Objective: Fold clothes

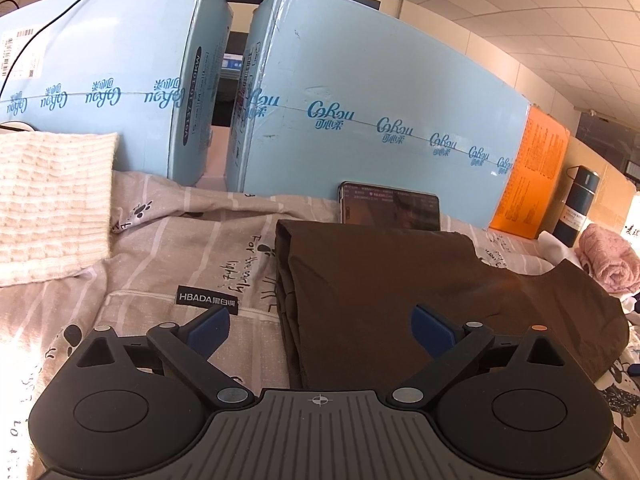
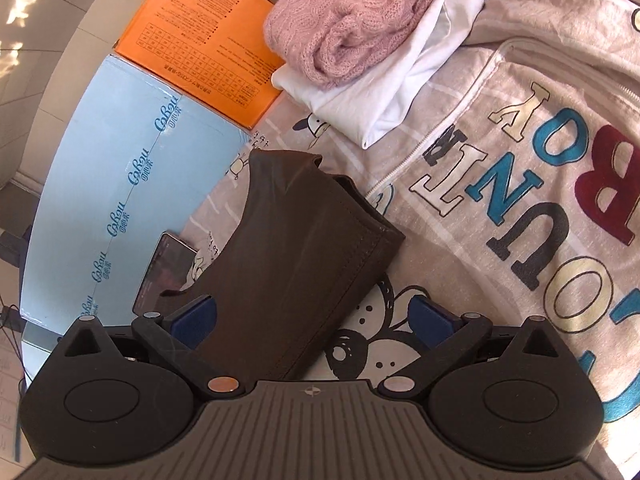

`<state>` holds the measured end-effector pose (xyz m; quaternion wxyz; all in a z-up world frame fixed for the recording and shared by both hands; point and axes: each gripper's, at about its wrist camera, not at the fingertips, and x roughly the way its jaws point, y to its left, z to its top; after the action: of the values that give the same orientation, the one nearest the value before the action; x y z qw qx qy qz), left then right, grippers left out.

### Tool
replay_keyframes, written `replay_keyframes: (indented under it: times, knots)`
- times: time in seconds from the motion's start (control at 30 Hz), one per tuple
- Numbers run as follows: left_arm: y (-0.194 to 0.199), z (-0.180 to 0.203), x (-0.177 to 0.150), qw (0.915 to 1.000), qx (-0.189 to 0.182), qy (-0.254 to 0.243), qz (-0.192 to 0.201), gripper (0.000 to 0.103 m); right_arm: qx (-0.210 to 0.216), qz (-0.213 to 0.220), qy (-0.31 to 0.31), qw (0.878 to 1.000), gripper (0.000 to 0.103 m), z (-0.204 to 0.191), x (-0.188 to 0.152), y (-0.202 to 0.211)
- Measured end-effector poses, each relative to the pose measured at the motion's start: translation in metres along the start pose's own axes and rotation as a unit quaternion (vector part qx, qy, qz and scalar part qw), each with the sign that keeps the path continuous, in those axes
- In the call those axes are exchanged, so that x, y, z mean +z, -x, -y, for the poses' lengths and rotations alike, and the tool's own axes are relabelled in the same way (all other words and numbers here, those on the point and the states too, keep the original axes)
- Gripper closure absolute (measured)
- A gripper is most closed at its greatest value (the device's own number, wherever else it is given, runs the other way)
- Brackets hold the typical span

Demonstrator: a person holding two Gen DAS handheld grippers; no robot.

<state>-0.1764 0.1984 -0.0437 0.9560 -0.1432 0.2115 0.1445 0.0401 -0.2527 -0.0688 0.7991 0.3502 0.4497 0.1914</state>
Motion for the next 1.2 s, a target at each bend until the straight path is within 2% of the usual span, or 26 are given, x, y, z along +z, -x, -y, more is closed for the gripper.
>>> replay_keyframes:
  times: [0.03,0.17,0.3,0.33,0.4,0.43,0.47,0.57,0.63,0.83,1.03,1.2]
  knots:
    - [0.001,0.0,0.0,1.0,-0.002,0.0,0.001,0.004,0.003,-0.008,-0.002,1.0,0.0,-0.002,0.0,-0.006]
    - [-0.001,0.002,-0.002,1.0,-0.004,-0.007,-0.005,0.004,0.006,0.013,0.014,1.0,0.0,-0.01,0.0,-0.021]
    - [-0.005,0.004,-0.003,0.9998,-0.002,-0.015,-0.014,0.004,0.016,0.061,0.015,0.998,0.0,-0.014,0.001,-0.039]
    - [-0.006,0.005,-0.004,0.9997,-0.001,-0.018,-0.017,0.004,0.015,0.073,0.023,0.997,0.005,-0.016,-0.001,-0.041]
    - [-0.008,0.005,-0.005,0.9996,-0.006,-0.019,-0.022,0.004,0.009,0.089,0.037,0.995,0.027,-0.019,-0.005,-0.046]
    - [-0.01,0.005,-0.005,0.9995,-0.009,-0.018,-0.024,0.004,0.007,0.089,0.041,0.995,0.049,-0.018,-0.006,-0.048]
    - [-0.011,0.005,-0.005,0.9994,-0.01,-0.018,-0.027,0.004,0.005,0.089,0.045,0.995,0.064,-0.017,-0.006,-0.05]
    - [-0.012,0.003,-0.006,0.9993,-0.018,-0.012,-0.031,0.004,0.011,0.091,0.048,0.995,0.083,-0.014,-0.007,-0.051]
    - [-0.013,0.002,-0.006,0.9991,-0.025,-0.008,-0.032,0.004,0.019,0.105,0.058,0.993,0.091,-0.015,-0.009,-0.045]
    - [-0.013,0.003,-0.008,0.9987,-0.036,-0.009,-0.036,0.004,0.037,0.131,0.068,0.988,0.095,-0.016,-0.014,-0.03]
    - [-0.012,0.005,-0.008,0.9981,-0.05,-0.012,-0.035,0.004,0.036,0.142,0.051,0.988,0.096,-0.005,-0.017,-0.016]
    - [-0.01,0.008,-0.008,0.9974,-0.063,-0.016,-0.033,0.004,0.017,0.166,0.046,0.985,0.096,0.009,-0.02,0.002]
